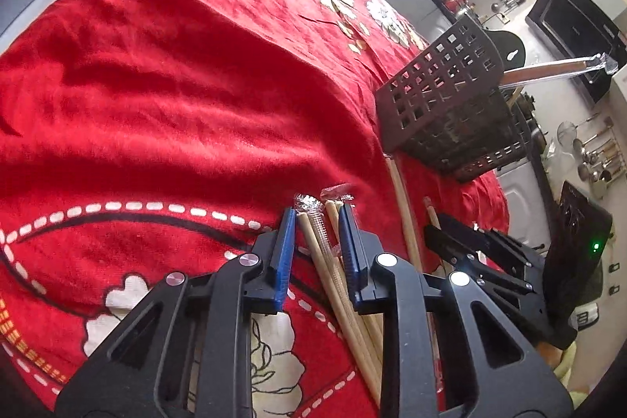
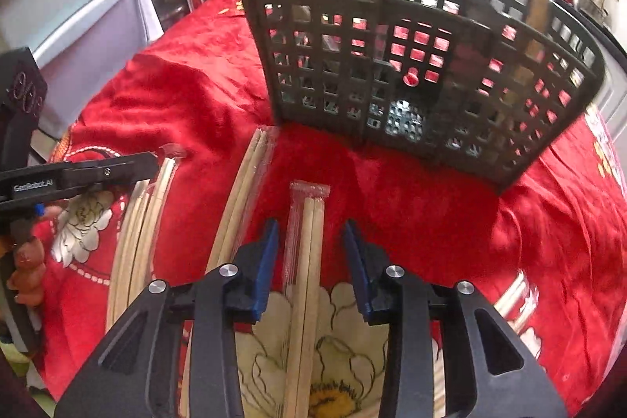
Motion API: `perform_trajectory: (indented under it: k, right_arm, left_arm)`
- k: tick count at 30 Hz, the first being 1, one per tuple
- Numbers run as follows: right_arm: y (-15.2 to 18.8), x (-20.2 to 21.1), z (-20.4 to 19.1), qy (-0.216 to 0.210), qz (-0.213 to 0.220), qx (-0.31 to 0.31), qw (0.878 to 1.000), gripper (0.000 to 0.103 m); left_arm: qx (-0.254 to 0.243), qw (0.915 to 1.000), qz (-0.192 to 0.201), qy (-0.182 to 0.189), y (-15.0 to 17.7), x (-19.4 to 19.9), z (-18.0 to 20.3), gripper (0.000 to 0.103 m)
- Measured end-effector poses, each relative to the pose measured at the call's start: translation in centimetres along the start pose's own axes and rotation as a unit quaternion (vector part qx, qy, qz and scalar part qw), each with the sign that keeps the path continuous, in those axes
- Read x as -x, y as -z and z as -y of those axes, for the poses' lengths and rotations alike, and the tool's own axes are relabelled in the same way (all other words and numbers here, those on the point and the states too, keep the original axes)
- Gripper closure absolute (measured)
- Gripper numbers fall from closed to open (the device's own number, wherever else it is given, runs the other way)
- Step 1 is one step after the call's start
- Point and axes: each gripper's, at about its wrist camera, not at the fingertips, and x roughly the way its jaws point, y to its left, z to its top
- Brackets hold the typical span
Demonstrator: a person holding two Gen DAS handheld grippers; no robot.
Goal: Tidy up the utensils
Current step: 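Close the left tool on a wooden chopstick while the right tool grasps another, then raise the held chopsticks upright with both tools and carry them above the basket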
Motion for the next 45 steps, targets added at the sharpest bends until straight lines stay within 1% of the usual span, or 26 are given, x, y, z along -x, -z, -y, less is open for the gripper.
perform_trajectory:
  k: [3, 6, 8, 9, 11, 14, 17, 20, 23, 27, 35, 41, 45]
  right_arm:
    - [-0.5, -0.5, 0.0, 0.003, -0.001, 0.001, 1.0, 0.07]
    - [-0.8, -0.8, 0.0, 0.003, 0.001, -0.001, 1.0, 0.074]
    - [-0.9, -0.9, 0.1, 0.002, 0.003, -0.005, 1.0, 0.079]
    - [-1.0, -1.0, 0.1, 0.002, 0.005, -0.006, 1.0, 0.08]
    - [-1.2, -1.1, 0.0, 0.002, 0.007, -0.009, 1.0, 0.086]
    - [-1.4, -1.0, 0.0, -0.002, 0.011, -0.015, 1.0, 0.091]
    - [-1.3, -0.4, 0.4, -0.007, 0.017, -0.018, 1.0, 0.092]
    - [-1.0, 0.5, 1.2, -0.028, 0.026, -0.036, 0.999, 0.092]
    - [-0.6, 1.8, 1.7, -0.04, 0.04, -0.047, 0.997, 0.092]
    - [-0.3, 4.1, 2.0, -0.052, 0.07, -0.061, 0.994, 0.092]
    - [0.5, 9.5, 2.6, -0.079, 0.144, -0.078, 0.983, 0.092]
    - [1.2, 13.0, 3.1, -0.074, 0.194, -0.083, 0.975, 0.092]
    - [1.9, 15.2, 3.6, -0.064, 0.231, -0.09, 0.967, 0.092]
  left_arm:
    - [-0.008, 0.9999, -0.001, -0.007, -0.3, -0.3, 0.2, 0.086]
    - [-0.015, 0.9998, 0.0, -0.012, -0.5, -0.5, 0.4, 0.086]
    - [-0.017, 0.9996, 0.002, -0.022, -0.5, -0.6, 0.3, 0.092]
    - [-0.016, 0.9996, 0.003, -0.022, -0.6, -0.6, 0.3, 0.093]
    - [-0.015, 0.9997, 0.003, -0.02, -0.6, -0.6, 0.2, 0.094]
    - [-0.016, 0.9997, 0.008, -0.019, -0.5, -0.3, 0.3, 0.095]
    - [-0.024, 0.9994, 0.022, -0.014, -0.4, 0.6, 0.6, 0.095]
    - [-0.034, 0.9985, 0.042, -0.007, -0.3, 2.1, 1.1, 0.096]
    - [-0.04, 0.9978, 0.053, -0.002, -0.3, 3.1, 1.6, 0.097]
    - [-0.057, 0.9959, 0.07, 0.008, -0.1, 4.6, 2.7, 0.098]
    - [-0.096, 0.9899, 0.097, 0.037, -0.1, 7.2, 6.1, 0.099]
    - [-0.131, 0.9838, 0.11, 0.054, -0.2, 8.6, 9.0, 0.1]
    - [-0.155, 0.9791, 0.114, 0.065, -0.2, 9.1, 11.2, 0.1]
